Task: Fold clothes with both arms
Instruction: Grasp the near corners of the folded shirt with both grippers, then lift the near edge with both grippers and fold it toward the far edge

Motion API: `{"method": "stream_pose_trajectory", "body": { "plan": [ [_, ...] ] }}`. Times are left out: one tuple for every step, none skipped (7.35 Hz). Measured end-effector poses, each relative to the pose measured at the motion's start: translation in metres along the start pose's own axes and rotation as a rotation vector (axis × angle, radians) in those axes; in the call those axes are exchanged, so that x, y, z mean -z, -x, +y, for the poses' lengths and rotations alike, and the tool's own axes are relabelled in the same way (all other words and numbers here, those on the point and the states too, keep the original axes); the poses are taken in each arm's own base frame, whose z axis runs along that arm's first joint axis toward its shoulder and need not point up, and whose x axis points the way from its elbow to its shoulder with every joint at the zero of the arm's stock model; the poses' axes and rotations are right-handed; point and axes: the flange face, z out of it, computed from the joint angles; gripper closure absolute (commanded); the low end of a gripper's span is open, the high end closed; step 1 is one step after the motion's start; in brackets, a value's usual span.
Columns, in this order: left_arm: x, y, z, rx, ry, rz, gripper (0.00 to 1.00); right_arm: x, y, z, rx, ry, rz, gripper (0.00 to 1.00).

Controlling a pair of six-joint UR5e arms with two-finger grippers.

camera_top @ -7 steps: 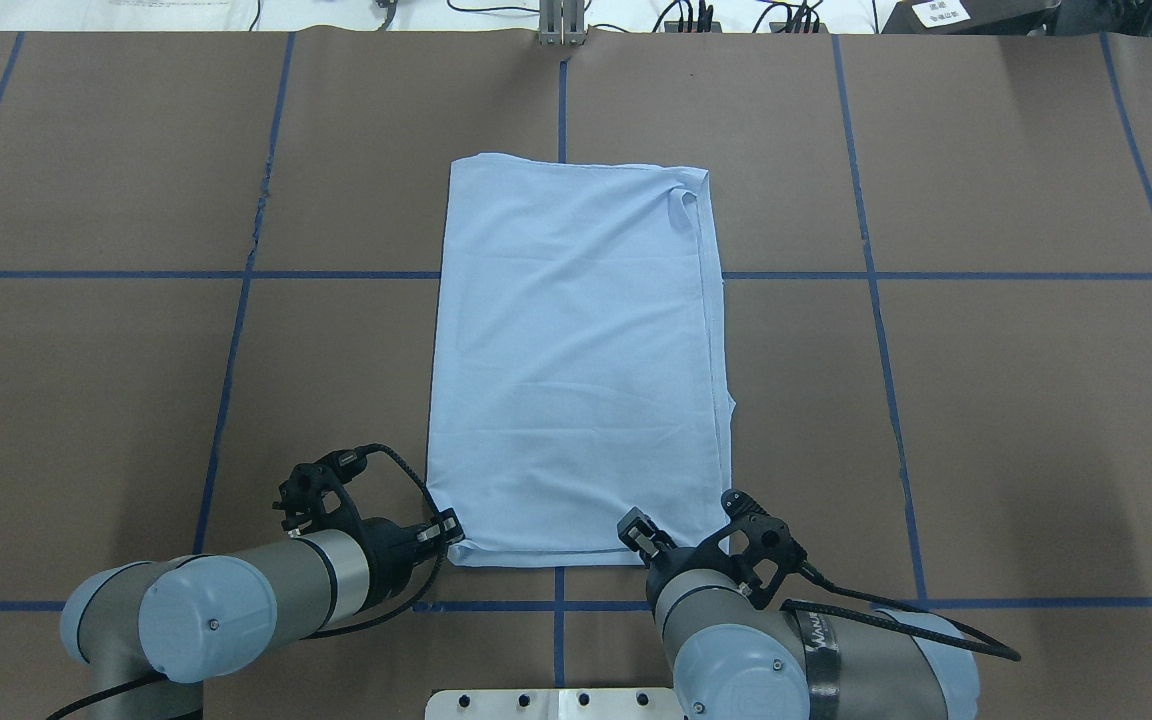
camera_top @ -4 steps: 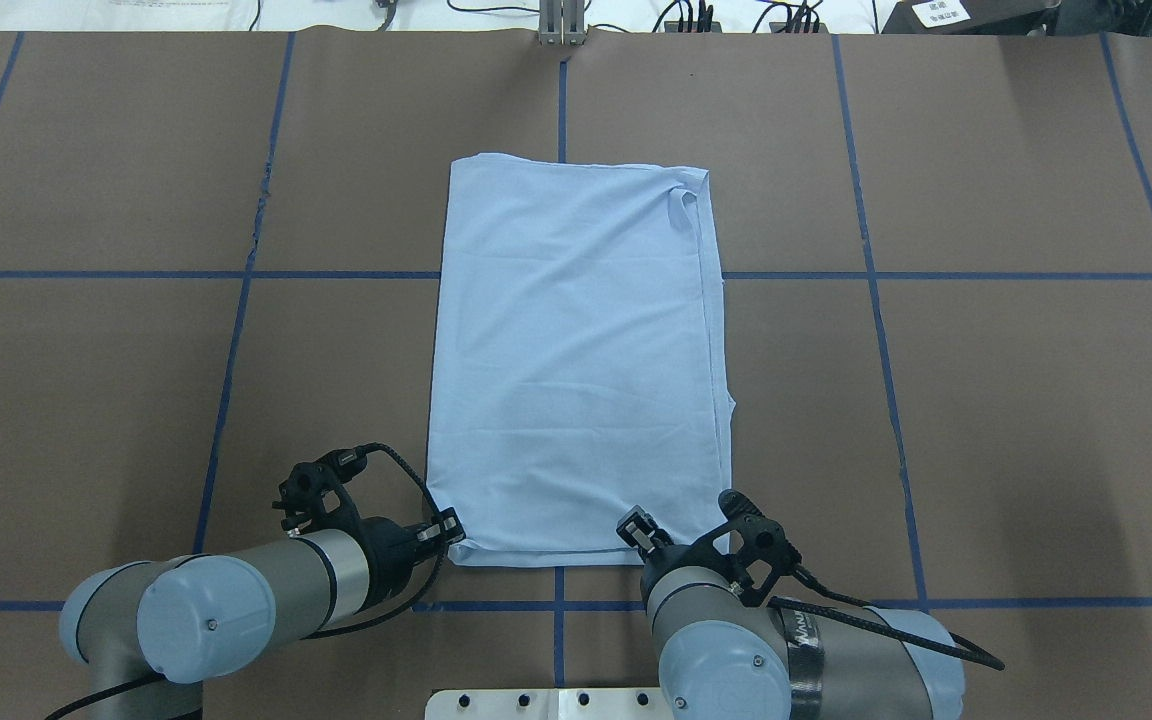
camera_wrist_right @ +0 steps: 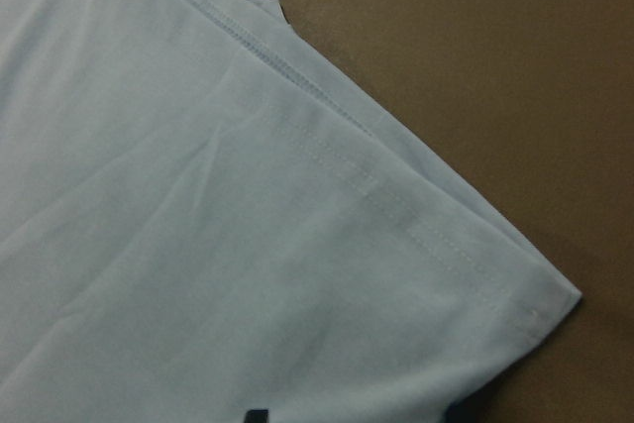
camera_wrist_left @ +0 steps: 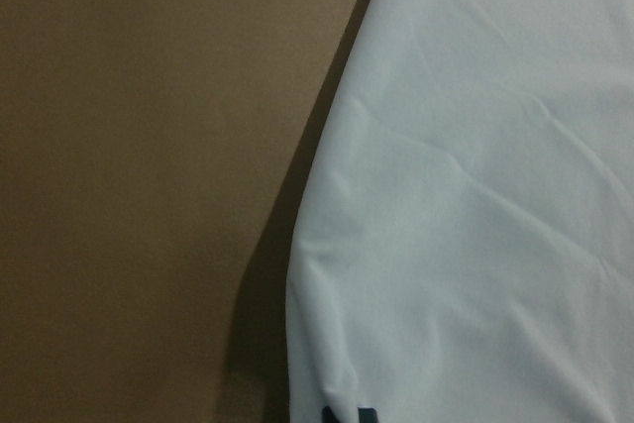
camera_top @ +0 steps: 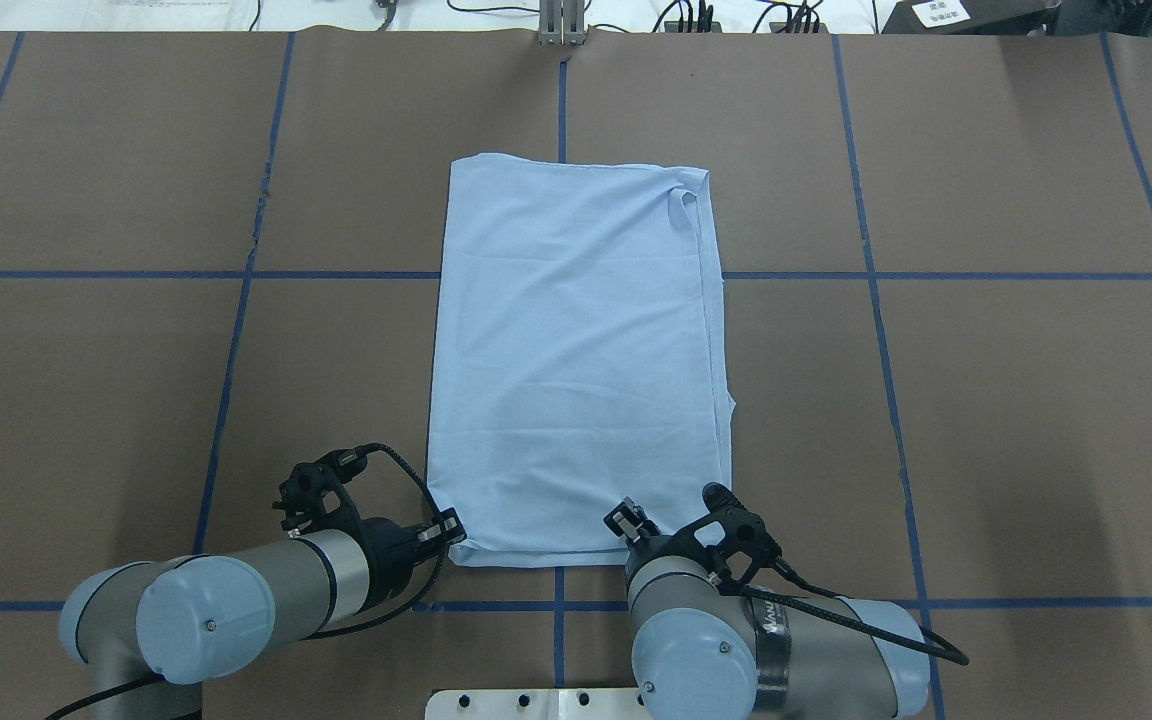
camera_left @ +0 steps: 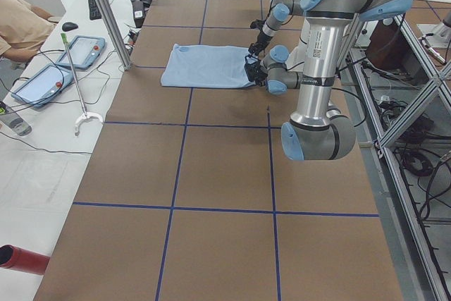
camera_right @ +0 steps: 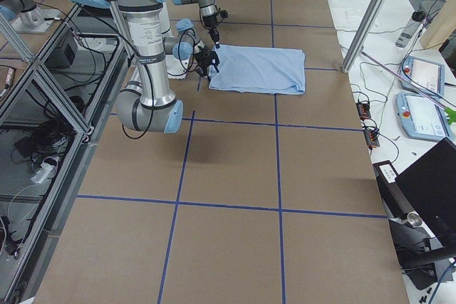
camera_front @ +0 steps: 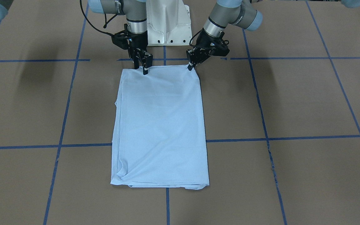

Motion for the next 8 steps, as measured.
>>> {"method": "stream_pose_trajectory", "body": {
  "plan": [
    [0.000,0.000,0.000,-0.001,-0.001,0.000,1.00,0.000,0.002,0.002,0.004,0.002,0.001,0.56],
    [0.000,0.000,-0.001,-0.001,-0.001,0.000,1.00,0.000,0.003,0.003,0.004,0.005,0.001,0.98],
    [0.000,0.001,0.000,-0.001,-0.001,-0.001,1.00,0.003,0.006,0.002,-0.003,0.008,-0.005,1.00],
    [0.000,0.001,0.000,-0.001,0.000,-0.001,1.00,0.005,0.008,0.001,-0.010,0.010,-0.011,1.00],
    [0.000,0.001,0.000,-0.002,0.000,-0.001,1.00,0.006,0.008,0.000,-0.014,0.010,-0.014,1.00],
    [0.000,0.000,0.000,-0.002,0.000,-0.001,1.00,0.006,0.009,-0.001,-0.016,0.009,-0.017,1.00],
    [0.000,0.000,0.000,-0.002,0.001,0.001,1.00,0.009,0.011,-0.002,-0.020,0.009,-0.023,1.00],
    [0.003,-0.003,0.000,-0.004,0.004,0.007,1.00,0.013,0.014,-0.006,-0.025,0.012,-0.031,1.00]
  ]
}}
